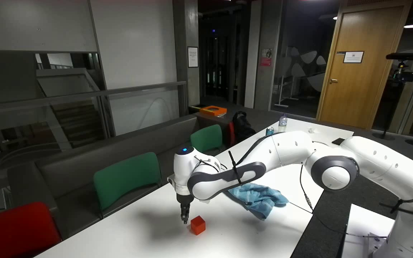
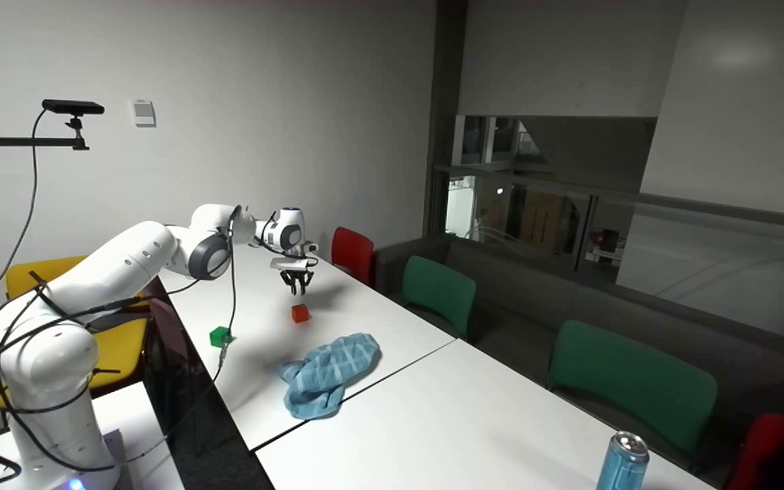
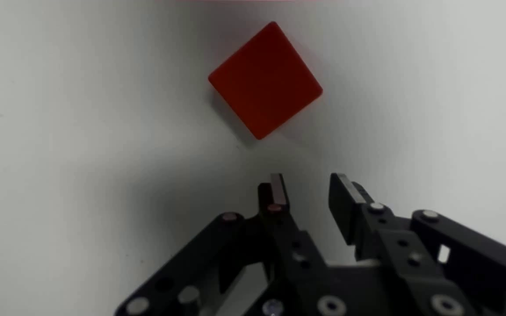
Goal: Slide the orange block forward
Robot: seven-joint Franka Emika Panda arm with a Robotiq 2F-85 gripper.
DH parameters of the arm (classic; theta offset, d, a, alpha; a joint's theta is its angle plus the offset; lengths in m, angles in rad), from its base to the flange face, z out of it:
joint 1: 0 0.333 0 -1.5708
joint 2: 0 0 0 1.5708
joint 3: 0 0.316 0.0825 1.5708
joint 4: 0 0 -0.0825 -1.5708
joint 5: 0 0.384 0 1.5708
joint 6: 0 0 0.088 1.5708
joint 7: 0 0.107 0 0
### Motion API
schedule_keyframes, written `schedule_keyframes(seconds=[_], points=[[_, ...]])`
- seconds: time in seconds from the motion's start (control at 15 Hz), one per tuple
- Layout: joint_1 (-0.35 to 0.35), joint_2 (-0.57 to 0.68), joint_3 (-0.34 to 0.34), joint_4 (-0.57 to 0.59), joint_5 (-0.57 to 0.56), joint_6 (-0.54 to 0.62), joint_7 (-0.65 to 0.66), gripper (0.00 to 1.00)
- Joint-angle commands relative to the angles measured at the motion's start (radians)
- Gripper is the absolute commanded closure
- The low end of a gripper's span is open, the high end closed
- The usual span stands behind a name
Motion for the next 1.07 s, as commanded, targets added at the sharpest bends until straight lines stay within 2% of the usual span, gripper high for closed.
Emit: schedule_keyframes(seconds=[0.0, 0.07, 0.33, 0.73, 1.0], points=[[0.012, 0.054, -0.031, 0.106, -0.031, -0.1, -0.086, 0.97], [0.012, 0.062, -0.037, 0.125, -0.038, -0.123, -0.107, 1.0], [-0.001, 0.081, -0.05, 0.166, -0.057, -0.159, -0.186, 1.0], [-0.027, 0.11, -0.031, 0.223, -0.03, -0.091, -0.347, 1.0], [-0.057, 0.126, 0.005, 0.249, 0.029, -0.053, -0.359, 1.0]])
